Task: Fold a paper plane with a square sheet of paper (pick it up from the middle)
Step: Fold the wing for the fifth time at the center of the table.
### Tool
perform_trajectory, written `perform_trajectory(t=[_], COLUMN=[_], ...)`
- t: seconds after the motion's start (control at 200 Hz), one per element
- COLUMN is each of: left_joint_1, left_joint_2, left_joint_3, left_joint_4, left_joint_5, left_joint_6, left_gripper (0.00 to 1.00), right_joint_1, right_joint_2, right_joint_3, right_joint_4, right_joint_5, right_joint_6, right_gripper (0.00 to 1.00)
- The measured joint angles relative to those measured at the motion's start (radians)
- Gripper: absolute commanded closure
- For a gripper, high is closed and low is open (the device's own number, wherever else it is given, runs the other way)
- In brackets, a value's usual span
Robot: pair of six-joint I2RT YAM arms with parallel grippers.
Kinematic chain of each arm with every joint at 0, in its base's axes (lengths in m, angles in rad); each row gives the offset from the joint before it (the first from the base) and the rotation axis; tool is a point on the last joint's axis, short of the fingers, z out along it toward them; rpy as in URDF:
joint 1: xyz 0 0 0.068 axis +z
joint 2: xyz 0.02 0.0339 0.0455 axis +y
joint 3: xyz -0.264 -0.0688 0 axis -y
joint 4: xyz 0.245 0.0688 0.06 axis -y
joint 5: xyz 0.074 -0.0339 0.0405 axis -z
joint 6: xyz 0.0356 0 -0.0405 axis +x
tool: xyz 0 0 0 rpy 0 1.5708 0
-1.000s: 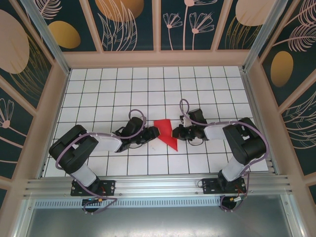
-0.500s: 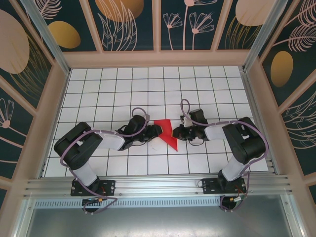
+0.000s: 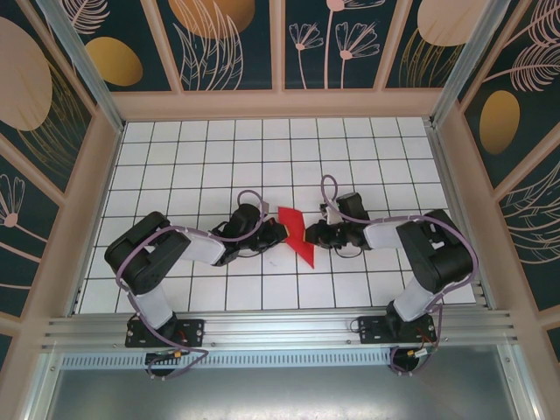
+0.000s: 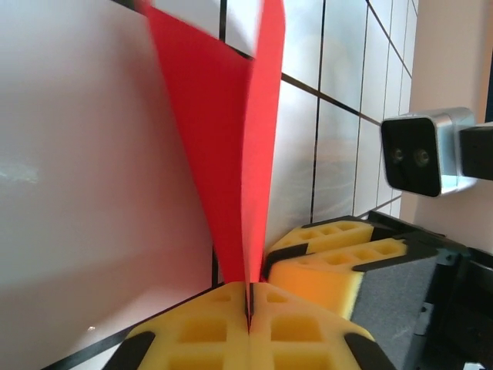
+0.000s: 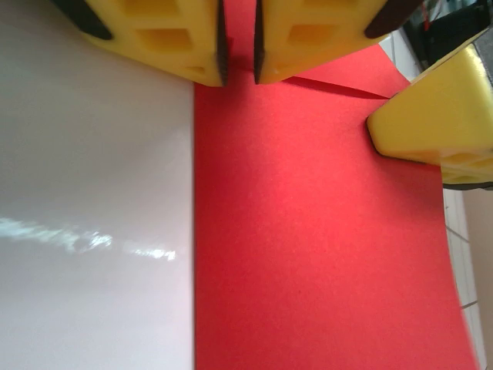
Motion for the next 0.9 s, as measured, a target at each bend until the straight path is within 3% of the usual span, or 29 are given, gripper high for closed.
perform_trajectory(t=[0.22,0.415,0.686,0.901], left_joint_1=[0.000,0.000,0.000,0.000], left_joint_2=[-0.021,-0.024,-0.024,-0.025], left_joint_3=[0.000,0.001,0.028,0.030], left_joint_4=[-0.018,-0.033,-0.074,-0.090], left_joint_5=[-0.042,-0.054,-0.053,-0.053], left_joint_6=[-0.007,-0.020,-0.024,-0.024], left_gripper=[1.00,1.00,1.00,1.00], right_joint_1=[0.036,0.247,0.530,0.621], right_joint_2=[-0.223,-0.377,-0.327,-0.210], right_joint_3=[-0.047,-0.090,-0.119,-0.103], right_joint_4=[-0.044,-0.061,-0.044,-0.038], right_joint_5=[0.201,0.501,0.839,1.016], right_joint_6=[-0.025,-0.071,-0.198,-0.297], right_gripper=[0.62,0.60,0.57,0.56])
